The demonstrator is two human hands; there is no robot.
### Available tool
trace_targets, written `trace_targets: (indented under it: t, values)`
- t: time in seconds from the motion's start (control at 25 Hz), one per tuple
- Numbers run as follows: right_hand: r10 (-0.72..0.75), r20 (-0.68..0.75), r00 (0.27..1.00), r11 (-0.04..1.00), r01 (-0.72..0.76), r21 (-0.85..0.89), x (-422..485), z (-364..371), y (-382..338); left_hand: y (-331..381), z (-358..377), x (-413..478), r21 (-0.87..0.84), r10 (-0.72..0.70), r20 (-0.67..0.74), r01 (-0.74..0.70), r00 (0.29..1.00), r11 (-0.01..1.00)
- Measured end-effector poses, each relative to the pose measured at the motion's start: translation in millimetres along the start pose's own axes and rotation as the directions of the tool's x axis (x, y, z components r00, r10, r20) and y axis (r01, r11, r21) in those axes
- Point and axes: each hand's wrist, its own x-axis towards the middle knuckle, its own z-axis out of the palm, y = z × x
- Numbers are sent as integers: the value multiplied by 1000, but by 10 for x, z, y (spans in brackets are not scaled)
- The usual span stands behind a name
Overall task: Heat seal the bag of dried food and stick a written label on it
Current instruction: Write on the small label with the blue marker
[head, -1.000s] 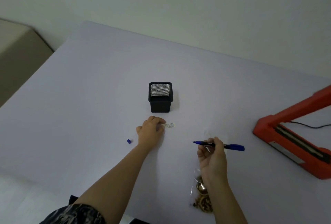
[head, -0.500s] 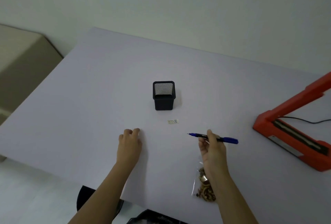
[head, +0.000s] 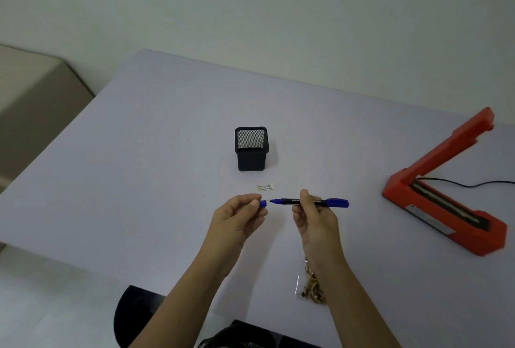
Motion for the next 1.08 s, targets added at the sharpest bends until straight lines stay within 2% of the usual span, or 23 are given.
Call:
trace_targets:
  t: [0.16, 0.28, 0.4, 0.48, 0.64, 0.8, 1.0, 1.08]
  values:
    - [-11, 5, 1000, 999, 11, -39, -36, 12, 51, 32, 12, -62, 81, 59, 30, -61, 998, 995]
    - [-41, 41, 998, 998, 43, -48, -67, -18, 70, 38, -10, -82, 233, 146, 33, -149, 989, 961]
    - [-53, 85, 995, 996, 58, -60, -84, -42, 76, 23, -52, -52, 473, 280, 56, -272, 958, 838]
    - [-48, 118, 992, 997, 55, -53, -94, -44, 86, 8, -71, -43, 554, 309, 87, -304, 947, 775]
    - [-91, 210, 973, 992, 108, -69, -105, -20, 109, 10, -46, -16, 645, 296, 38, -250, 954, 723]
    - [-106, 228, 968, 990, 125, -69, -80, -5, 133, 25, 8, 16, 724, 290, 10, -207, 957, 658]
    - [-85, 320, 944, 964, 159, -214, 19, 3, 22, 46, -42, 87, 736, 215, 21, -161, 976, 658]
    - [-66, 267, 961, 983, 108, -146, 149, 47, -67, 96, -42, 168, 729, 223, 6, -157, 975, 666]
